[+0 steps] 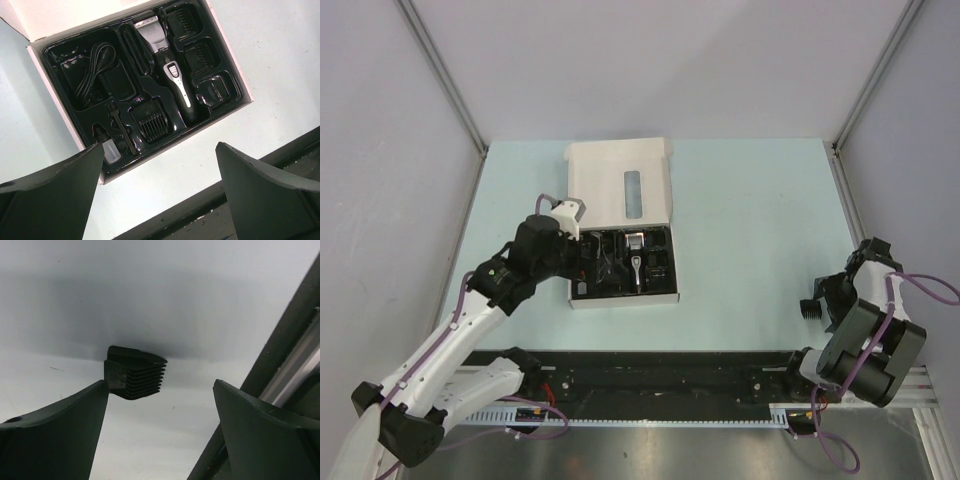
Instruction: Sort the hair-cutting tools
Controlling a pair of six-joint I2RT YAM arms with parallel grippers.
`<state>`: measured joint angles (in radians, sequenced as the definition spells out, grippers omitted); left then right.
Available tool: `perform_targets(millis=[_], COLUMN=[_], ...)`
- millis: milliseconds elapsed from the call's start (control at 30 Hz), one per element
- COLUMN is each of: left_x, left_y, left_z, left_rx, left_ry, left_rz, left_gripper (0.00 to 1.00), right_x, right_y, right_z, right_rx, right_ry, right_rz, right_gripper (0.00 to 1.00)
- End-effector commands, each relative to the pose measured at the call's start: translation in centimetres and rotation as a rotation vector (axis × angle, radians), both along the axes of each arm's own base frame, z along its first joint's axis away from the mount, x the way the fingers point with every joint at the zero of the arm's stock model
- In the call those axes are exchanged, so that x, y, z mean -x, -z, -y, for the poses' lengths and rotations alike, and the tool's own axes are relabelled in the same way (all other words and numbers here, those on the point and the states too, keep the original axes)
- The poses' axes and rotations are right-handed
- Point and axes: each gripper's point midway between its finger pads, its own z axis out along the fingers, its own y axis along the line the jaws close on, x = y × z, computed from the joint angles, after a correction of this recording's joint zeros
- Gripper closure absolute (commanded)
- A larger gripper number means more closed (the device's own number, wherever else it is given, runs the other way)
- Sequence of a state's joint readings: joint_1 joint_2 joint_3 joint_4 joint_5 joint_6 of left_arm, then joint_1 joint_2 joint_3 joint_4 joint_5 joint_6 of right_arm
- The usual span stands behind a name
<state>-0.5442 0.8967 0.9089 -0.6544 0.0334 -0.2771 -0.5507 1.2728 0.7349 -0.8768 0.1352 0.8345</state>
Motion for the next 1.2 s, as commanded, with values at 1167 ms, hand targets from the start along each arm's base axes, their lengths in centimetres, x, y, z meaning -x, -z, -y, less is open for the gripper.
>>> perform_targets(millis=[1167], left_x=[-1.9], left_y=[-1.3], left_z=[-1.8], left_rx=[-0.046], left_ry=[-0.042], left_rz=[0.066], left_gripper=[0.0], right_x=[-6.9], right_y=[-1.8], right_z=[-3.8], right_rx=[-0.072], right_ry=[-0.362], right_rz=[0.312], right_gripper=[0.17])
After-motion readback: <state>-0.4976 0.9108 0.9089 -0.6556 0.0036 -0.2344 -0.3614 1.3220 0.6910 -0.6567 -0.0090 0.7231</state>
